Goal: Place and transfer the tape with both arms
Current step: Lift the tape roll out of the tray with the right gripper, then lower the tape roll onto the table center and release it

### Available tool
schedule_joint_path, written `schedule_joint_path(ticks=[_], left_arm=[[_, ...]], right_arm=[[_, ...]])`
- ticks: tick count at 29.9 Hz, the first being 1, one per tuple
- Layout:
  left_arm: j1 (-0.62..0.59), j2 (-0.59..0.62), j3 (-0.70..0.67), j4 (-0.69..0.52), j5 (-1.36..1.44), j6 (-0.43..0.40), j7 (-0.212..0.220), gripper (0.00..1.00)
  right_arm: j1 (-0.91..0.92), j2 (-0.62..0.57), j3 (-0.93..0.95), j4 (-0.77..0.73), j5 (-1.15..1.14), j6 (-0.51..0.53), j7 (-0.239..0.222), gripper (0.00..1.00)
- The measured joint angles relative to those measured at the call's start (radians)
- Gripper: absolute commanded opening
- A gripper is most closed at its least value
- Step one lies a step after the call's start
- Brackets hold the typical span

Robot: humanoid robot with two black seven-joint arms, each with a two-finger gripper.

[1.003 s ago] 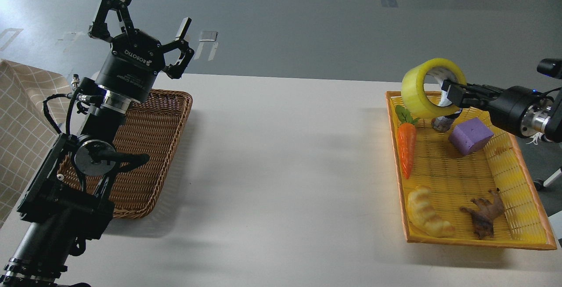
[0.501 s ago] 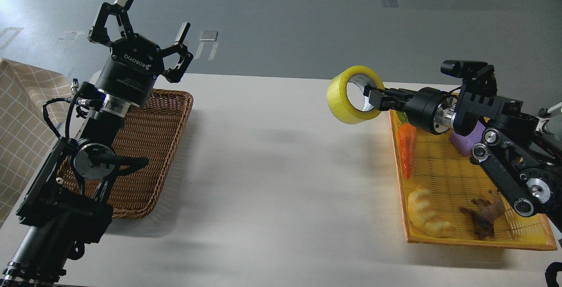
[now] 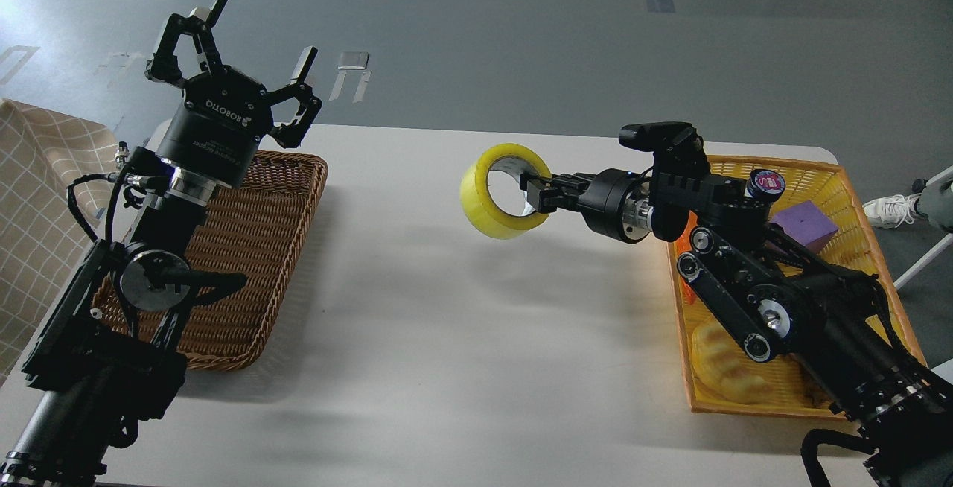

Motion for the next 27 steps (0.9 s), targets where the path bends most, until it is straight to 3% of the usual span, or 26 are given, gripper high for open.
schedule_joint_path(ticks=[27], left_arm=[[0.040, 0.004, -0.022, -0.001, 0.000, -0.001, 0.000, 0.98]], right_arm=[[-0.059, 0.028, 0.000, -0.099, -0.014, 0.000, -0.005, 0.33]])
